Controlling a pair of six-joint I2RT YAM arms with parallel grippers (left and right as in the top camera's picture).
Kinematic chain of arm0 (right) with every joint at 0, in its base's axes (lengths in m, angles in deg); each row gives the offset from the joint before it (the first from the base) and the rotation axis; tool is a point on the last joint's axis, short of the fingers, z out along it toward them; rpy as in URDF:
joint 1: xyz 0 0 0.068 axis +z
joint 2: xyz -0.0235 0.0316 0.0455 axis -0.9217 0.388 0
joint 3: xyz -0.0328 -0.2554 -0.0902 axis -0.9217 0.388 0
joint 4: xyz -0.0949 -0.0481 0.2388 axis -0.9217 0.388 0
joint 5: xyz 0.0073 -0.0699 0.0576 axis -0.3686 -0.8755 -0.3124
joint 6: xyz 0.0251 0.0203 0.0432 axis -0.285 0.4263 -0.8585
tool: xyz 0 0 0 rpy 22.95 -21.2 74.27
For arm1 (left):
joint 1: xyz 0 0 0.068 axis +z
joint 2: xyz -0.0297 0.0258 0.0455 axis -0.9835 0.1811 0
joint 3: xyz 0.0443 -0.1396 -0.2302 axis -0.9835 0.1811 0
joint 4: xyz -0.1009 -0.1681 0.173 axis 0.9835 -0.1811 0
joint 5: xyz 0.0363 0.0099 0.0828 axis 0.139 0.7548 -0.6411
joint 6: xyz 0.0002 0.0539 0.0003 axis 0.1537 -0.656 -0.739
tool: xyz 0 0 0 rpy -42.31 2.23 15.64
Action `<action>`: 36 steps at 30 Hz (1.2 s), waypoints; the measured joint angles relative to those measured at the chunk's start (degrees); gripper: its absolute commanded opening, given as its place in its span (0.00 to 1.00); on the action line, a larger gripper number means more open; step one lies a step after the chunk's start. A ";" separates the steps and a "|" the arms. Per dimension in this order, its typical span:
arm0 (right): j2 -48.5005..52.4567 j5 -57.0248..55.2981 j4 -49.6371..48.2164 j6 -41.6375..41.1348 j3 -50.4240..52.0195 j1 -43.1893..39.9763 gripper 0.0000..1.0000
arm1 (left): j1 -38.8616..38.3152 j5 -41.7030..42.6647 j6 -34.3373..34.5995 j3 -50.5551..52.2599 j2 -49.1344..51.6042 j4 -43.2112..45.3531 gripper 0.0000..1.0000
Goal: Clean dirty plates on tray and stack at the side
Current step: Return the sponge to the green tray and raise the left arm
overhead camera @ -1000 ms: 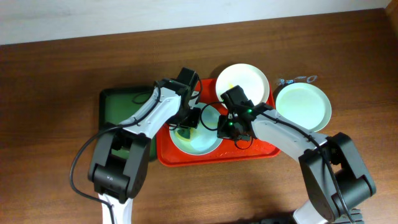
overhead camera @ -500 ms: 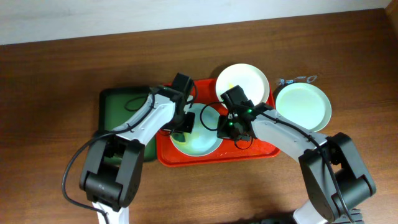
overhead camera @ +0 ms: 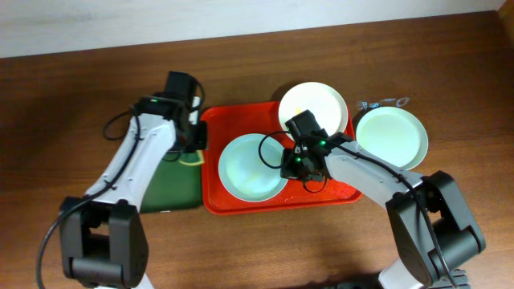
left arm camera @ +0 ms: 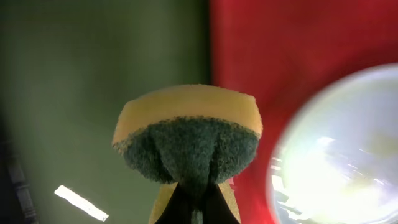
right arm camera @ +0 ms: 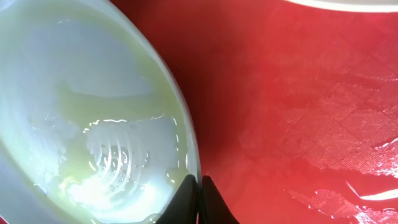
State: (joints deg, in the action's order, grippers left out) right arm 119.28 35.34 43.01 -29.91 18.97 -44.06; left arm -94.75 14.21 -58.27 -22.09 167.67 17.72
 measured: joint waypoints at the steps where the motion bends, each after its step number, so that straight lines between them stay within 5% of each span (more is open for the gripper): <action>1: 0.00 0.00 -0.02 0.02 0.00 0.00 0.06 | 1.92 -1.46 0.02 0.00 0.00 -0.09 0.00; 12: 0.02 0.02 -0.09 0.00 0.00 0.00 0.10 | 9.55 -3.96 1.31 9.51 0.00 8.02 0.00; 16: 0.02 0.02 -0.07 0.00 0.00 0.00 0.12 | 9.53 -3.87 1.81 10.69 0.00 8.09 0.42; 21: 0.02 0.07 -0.02 0.02 0.00 0.00 0.32 | 9.53 -2.82 1.92 6.95 -0.07 3.39 0.75; 26: 0.02 0.04 0.24 0.17 0.02 0.00 0.37 | 11.93 -2.16 2.95 -11.04 -1.70 -5.38 0.99; 32: 0.02 0.04 0.35 0.13 0.02 0.00 0.67 | 18.64 -2.25 3.08 -20.48 -3.58 -7.45 0.99; 34: 0.02 0.04 0.46 0.13 0.02 0.00 0.66 | 18.80 -2.23 3.08 -20.48 -3.52 -7.58 0.99; 36: 0.02 0.04 1.90 0.17 0.04 0.00 0.43 | 18.69 -2.21 3.08 -20.48 -3.52 -7.63 0.99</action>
State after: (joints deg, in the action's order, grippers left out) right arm 119.31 35.39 44.91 -29.74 19.02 -44.06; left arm -76.06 12.00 -55.19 -42.57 164.15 10.09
